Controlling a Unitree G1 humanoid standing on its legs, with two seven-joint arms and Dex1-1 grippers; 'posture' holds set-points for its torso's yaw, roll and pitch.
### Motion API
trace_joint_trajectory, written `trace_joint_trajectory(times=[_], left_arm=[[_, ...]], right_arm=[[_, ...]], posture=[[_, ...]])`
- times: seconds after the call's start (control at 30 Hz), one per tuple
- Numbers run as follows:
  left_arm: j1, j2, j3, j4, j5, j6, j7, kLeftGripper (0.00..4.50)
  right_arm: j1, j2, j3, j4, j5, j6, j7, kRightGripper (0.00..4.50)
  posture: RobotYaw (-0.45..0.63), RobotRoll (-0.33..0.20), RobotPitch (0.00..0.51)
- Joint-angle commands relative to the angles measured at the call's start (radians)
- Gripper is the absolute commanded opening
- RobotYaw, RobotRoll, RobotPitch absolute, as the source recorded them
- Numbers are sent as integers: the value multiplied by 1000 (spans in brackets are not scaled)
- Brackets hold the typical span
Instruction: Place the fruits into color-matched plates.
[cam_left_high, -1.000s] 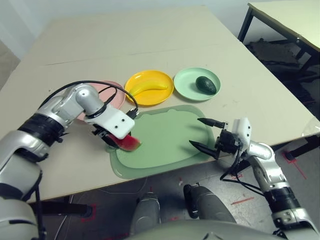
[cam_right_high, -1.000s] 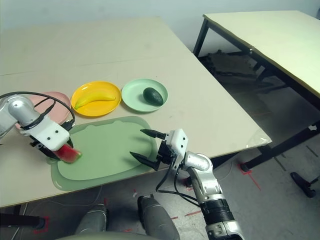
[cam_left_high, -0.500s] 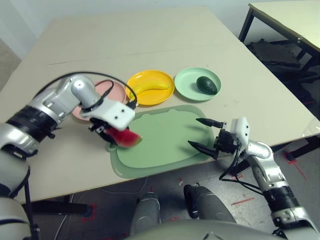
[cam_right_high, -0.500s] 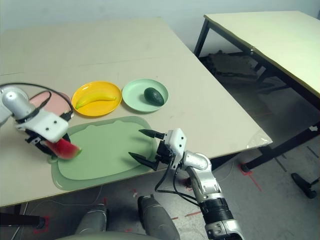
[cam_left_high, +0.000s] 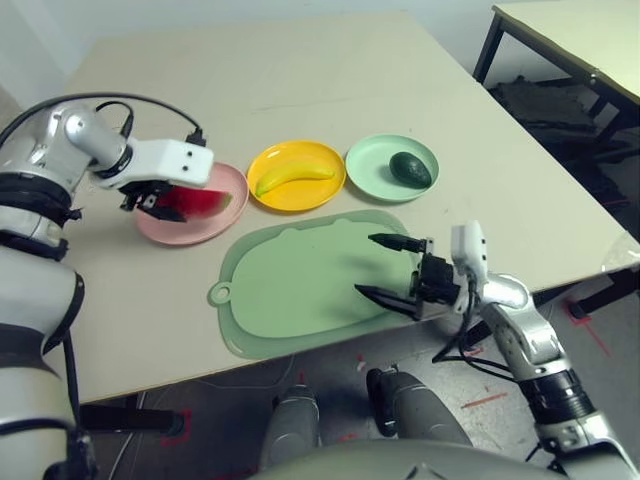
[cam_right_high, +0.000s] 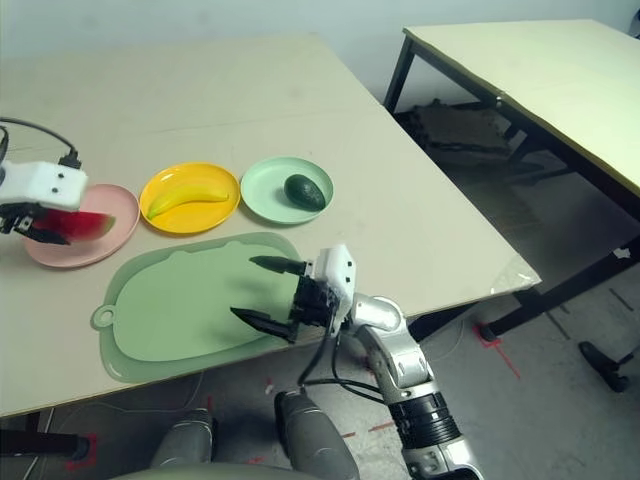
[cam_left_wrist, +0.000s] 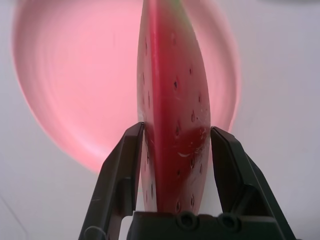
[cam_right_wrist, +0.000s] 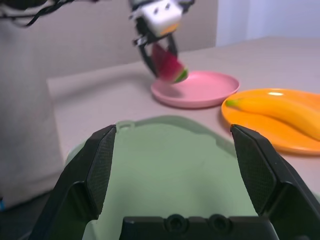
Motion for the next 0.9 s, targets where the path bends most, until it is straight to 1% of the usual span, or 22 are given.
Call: trace_joint_trajectory(times=[0.03, 0.17, 0.3, 0.37, 0.4, 0.5, 0.53, 0.77, 0.83, 0.9], left_arm=[[18, -21, 33, 58, 70, 0, 102, 2222], [45, -50, 60, 89, 111, 0, 175, 2222], [50, -69, 86, 98, 142, -9, 239, 2222], [49, -74, 98, 99, 151, -15, 254, 2956], [49, -75, 104, 99, 155, -19, 259, 3202], [45, -77, 122, 97, 165, -29, 275, 4237], [41, -75, 128, 95, 167, -32, 277, 4479], [23, -35, 201, 81, 144, -43, 235, 4479], [23, -22, 259, 73, 94, -28, 183, 4479], [30, -17, 340, 61, 15, 11, 116, 4479]], right_arm=[[26, -15, 29, -33, -15, 16, -5, 4500], [60, -28, 38, -44, -23, 11, -12, 4500], [63, -43, 36, -44, -26, 8, -9, 4500], [59, -46, 35, -39, -25, 8, -10, 4500], [58, -46, 36, -36, -25, 7, -11, 4500], [52, -48, 36, -28, -25, 6, -8, 4500], [49, -48, 36, -25, -26, 6, -8, 4500], [-15, -52, -4, 42, -34, 1, -32, 4500], [-57, -55, -34, 79, -38, -5, -54, 4500], [-111, -61, -79, 130, -43, -13, -84, 4500]], posture=[[-43, 0, 108], [-47, 0, 109], [-47, 0, 107], [-46, 0, 106], [-44, 0, 105], [-37, 0, 104], [-35, 0, 104], [-3, 0, 99], [-3, 0, 99], [20, 0, 100]])
